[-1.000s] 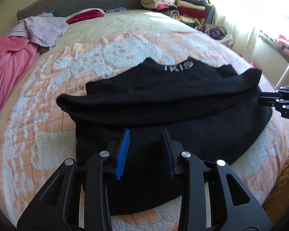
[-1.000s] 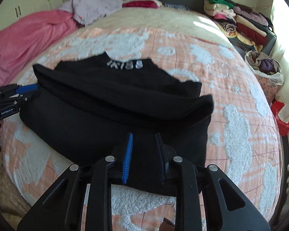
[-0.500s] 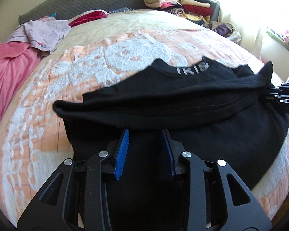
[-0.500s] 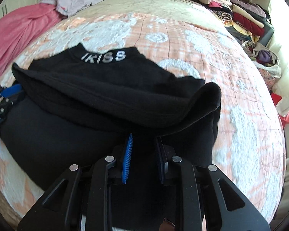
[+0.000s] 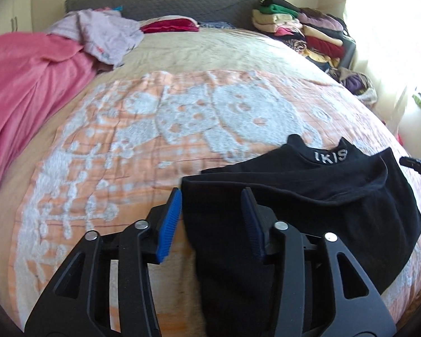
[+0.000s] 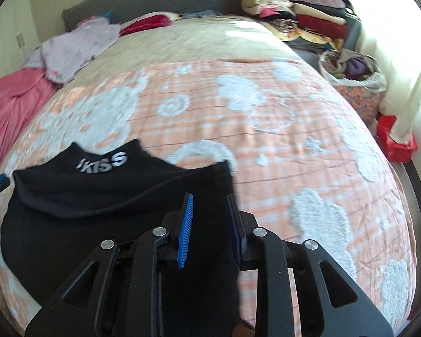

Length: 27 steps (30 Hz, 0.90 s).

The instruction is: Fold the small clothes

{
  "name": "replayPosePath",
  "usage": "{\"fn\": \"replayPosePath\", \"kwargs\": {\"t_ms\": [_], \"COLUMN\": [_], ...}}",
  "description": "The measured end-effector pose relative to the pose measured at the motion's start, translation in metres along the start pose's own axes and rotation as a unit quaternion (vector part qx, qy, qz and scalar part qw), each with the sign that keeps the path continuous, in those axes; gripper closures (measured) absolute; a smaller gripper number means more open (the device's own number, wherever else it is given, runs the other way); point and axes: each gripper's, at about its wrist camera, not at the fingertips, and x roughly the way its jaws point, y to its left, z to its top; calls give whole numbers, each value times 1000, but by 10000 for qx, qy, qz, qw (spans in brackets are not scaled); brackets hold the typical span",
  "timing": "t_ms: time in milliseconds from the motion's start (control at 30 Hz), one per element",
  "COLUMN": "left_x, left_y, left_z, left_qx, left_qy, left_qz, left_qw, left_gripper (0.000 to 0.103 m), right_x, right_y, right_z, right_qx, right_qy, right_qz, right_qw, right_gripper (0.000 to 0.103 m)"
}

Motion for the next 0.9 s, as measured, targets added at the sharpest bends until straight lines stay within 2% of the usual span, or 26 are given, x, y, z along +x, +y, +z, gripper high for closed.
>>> {"fn": "replayPosePath", "kwargs": {"t_ms": [100,200,433,467,500,533,567,667,900], "left_x": [8,21,40,40,40,40,39,33,8], "left_y": [11,16,14,13,12,12,12,8,15], "left_z": [-4,-8,-13,-13,-13,-13,-13,-12,7], "left_qx": [-169,-354,-480,-473,-464,-466,-468,-331,-441], "left_qy": [80,245,354,319,320,297,272,169,-291], "left_qz": [-246,-452,-540,-513,-504,-496,-496,-400,-503], "left_qw": [9995,9981,9968,9971,9971,9972,9973,9985,9973], "left_gripper": [59,58,59,65,70,80,90,98,100], "right_x": [4,10,26,28,31,33,33,29,13], "right_y": [-11,-13,2,5,7,9,9,5,-16], "right_z": [-6,-7,-8,-8,-9,-9,-10,-8,2], "right_qx": [130,114,-235,-301,-352,-372,-370,-243,305], "right_qy": [-21,-35,19,36,78,105,98,46,-238], "right_qz": [-2,44,137,147,182,190,177,330,719], "right_qw": [9999,9999,9996,9994,9992,9991,9991,9991,9967], "right_gripper": [62,62,62,63,75,84,87,94,97]}}
